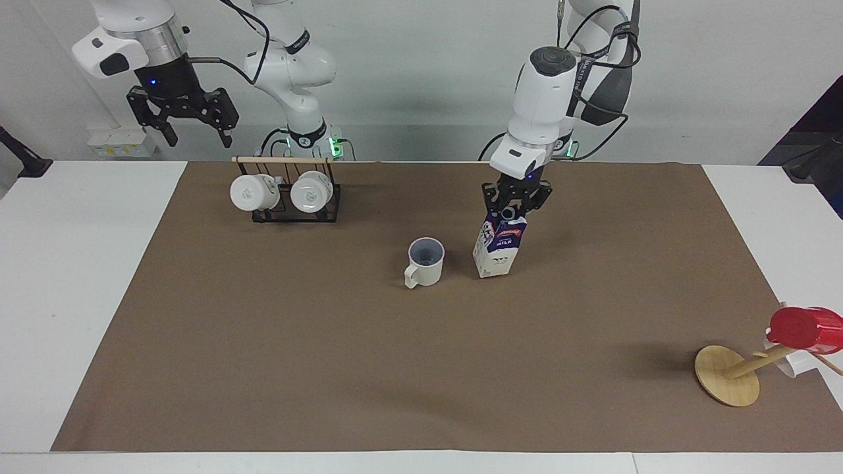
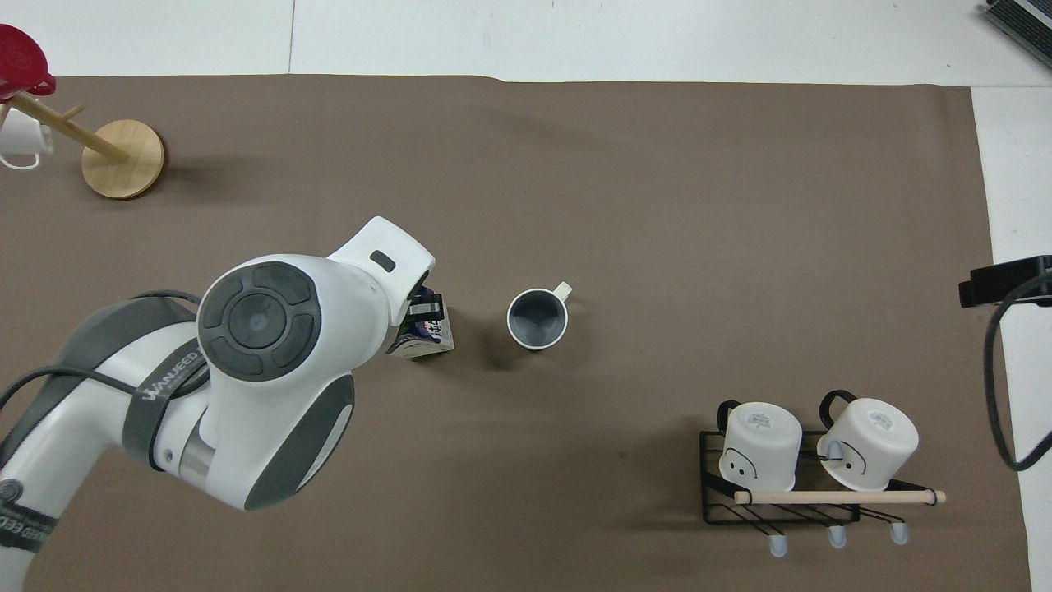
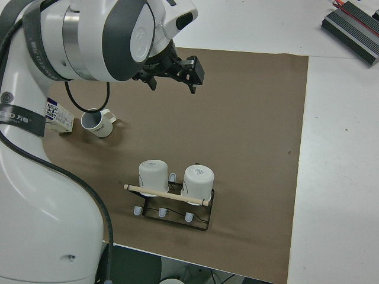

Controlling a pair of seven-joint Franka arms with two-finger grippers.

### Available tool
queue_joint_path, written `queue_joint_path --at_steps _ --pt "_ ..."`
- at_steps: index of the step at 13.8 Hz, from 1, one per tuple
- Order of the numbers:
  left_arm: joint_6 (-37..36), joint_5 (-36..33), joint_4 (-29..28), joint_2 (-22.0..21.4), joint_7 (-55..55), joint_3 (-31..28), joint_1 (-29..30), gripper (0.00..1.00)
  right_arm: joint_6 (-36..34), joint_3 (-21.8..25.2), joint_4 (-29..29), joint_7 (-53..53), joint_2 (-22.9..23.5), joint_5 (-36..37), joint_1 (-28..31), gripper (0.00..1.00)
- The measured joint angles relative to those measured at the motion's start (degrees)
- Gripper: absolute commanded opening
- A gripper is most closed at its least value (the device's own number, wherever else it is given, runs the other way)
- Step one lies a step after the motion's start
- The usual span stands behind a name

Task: Place cup and milk on table
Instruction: 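Carry the milk carton with the left gripper beside the mug, then set down the carton, open the left gripper and withdraw it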

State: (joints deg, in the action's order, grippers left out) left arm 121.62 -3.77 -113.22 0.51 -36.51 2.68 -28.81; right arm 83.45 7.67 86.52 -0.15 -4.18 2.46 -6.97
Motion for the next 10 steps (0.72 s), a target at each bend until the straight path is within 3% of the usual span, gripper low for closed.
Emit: queue_joint_path --at_steps 1,2,3,4,10 --pt "0.32 -0.18 0.00 0.59 -0.53 0.02 -0.36 0.52 0.02 0.00 0.08 0.00 -0.07 0.00 -0.01 1.00" --pt "0.49 -0.26 0.06 0.90 -0.81 0.01 -0.63 0.59 0.03 0.00 0.17 0.00 -0.14 0.00 -0.01 1.00" --pt "0.51 -0.33 0.13 0.94 -0.93 0.00 -0.80 0.84 0.03 0.00 0.27 0.00 -0.23 0.00 -0.02 1.00" --pt "0.51 -0.37 0.17 0.94 -0.96 0.00 -0.89 1.00 0.03 0.00 0.42 0.00 -0.31 0.00 -0.03 1.00" --pt "0.37 -0.46 0.76 0.69 -0.96 -0.01 -0.91 1.00 0.03 0.00 0.64 0.00 -0.40 0.00 -0.06 1.00"
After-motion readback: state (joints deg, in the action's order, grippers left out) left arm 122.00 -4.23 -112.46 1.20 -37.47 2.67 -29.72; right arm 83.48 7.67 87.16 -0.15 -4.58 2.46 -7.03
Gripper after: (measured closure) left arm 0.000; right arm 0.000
